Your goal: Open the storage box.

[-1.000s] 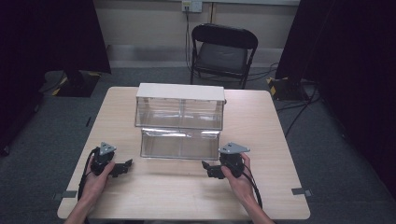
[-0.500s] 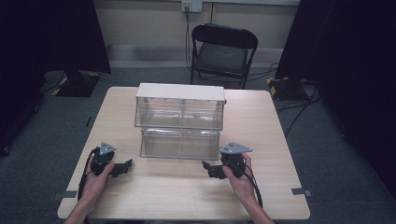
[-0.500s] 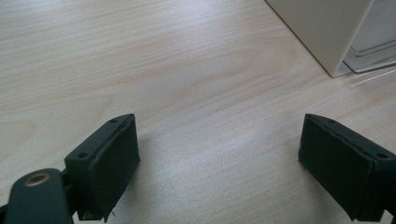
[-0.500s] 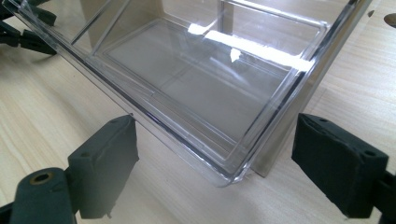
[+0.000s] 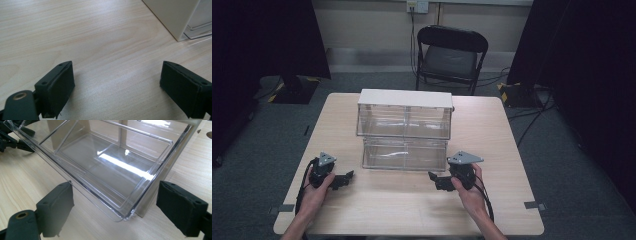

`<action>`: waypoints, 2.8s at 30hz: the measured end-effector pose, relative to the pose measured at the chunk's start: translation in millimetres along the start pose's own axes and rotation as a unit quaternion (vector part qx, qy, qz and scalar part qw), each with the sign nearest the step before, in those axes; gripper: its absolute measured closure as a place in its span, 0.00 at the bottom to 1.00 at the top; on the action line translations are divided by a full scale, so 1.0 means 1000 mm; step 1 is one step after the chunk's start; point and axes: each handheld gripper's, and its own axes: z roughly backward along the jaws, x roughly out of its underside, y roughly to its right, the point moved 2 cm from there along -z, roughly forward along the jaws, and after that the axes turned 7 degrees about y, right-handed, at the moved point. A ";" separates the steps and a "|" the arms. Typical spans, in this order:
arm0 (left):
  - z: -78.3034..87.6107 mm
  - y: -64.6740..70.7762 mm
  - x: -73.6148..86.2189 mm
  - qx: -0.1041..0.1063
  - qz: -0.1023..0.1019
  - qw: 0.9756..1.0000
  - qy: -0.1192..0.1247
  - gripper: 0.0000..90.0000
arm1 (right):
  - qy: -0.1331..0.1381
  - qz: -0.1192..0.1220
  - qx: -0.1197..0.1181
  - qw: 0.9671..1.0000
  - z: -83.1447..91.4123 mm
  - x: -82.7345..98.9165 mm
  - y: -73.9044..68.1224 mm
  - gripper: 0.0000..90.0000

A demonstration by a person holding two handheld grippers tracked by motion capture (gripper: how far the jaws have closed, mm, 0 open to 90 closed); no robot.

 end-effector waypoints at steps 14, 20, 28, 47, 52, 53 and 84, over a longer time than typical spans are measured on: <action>0.000 0.000 0.000 0.000 0.000 1.000 0.000 0.13 | 0.005 -0.005 -0.008 1.000 0.003 -0.006 0.001 0.15; 0.000 0.000 0.000 0.000 0.000 1.000 0.000 0.13 | 0.009 -0.006 -0.011 1.000 0.004 -0.008 0.000 0.15; 0.000 0.000 0.000 0.000 0.000 1.000 0.000 0.13 | 0.014 -0.010 -0.018 1.000 0.007 -0.012 0.001 0.15; 0.000 0.000 0.000 0.000 0.000 1.000 0.000 0.13 | 0.025 -0.018 -0.028 0.999 0.011 -0.020 0.002 0.15; 0.000 0.000 0.000 0.000 0.000 1.000 0.000 0.13 | 0.024 -0.020 -0.032 0.999 0.011 -0.021 0.002 0.15; 0.000 0.000 0.000 0.000 0.000 1.000 0.000 0.13 | 0.024 -0.019 -0.032 0.999 0.011 -0.022 0.002 0.15; 0.000 0.000 0.000 0.000 0.000 1.000 0.000 0.13 | 0.031 -0.024 -0.031 0.999 0.008 -0.027 0.001 0.15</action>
